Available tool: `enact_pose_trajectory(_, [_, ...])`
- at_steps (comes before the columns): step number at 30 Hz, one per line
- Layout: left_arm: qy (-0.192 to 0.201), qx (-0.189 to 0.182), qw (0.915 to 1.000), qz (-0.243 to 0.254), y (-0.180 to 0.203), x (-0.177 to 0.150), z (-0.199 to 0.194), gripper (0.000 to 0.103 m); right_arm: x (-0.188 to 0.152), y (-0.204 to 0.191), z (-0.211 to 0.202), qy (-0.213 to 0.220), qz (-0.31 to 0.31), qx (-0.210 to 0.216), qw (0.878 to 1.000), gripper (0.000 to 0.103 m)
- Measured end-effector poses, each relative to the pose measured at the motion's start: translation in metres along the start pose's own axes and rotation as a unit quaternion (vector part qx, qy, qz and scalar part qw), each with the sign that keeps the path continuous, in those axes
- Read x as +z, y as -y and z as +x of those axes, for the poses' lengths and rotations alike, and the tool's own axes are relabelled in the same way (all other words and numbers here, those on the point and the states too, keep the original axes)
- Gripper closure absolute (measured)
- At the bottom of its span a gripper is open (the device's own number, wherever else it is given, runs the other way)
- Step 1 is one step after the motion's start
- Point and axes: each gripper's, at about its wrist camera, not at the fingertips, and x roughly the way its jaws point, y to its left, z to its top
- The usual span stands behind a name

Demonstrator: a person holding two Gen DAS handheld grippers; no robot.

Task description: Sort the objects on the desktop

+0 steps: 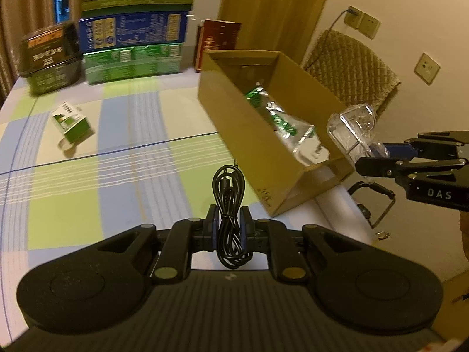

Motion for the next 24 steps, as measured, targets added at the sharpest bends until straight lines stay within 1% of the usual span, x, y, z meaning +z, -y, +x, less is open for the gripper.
enact_pose_trajectory(15, [-0.001, -0.037, 0.9987, 0.035, 0.068, 0.025, 0.021, 0.092, -0.018, 0.05, -0.014, -0.001, 0.028, -0.023, 0.999, 0.076])
enact_pose_trajectory(24, [-0.004, -0.051, 0.9976, 0.047, 0.095, 0.037, 0.032, 0.092, -0.024, 0.071, -0.019, 0.0, 0.043, -0.032, 0.999, 0.076])
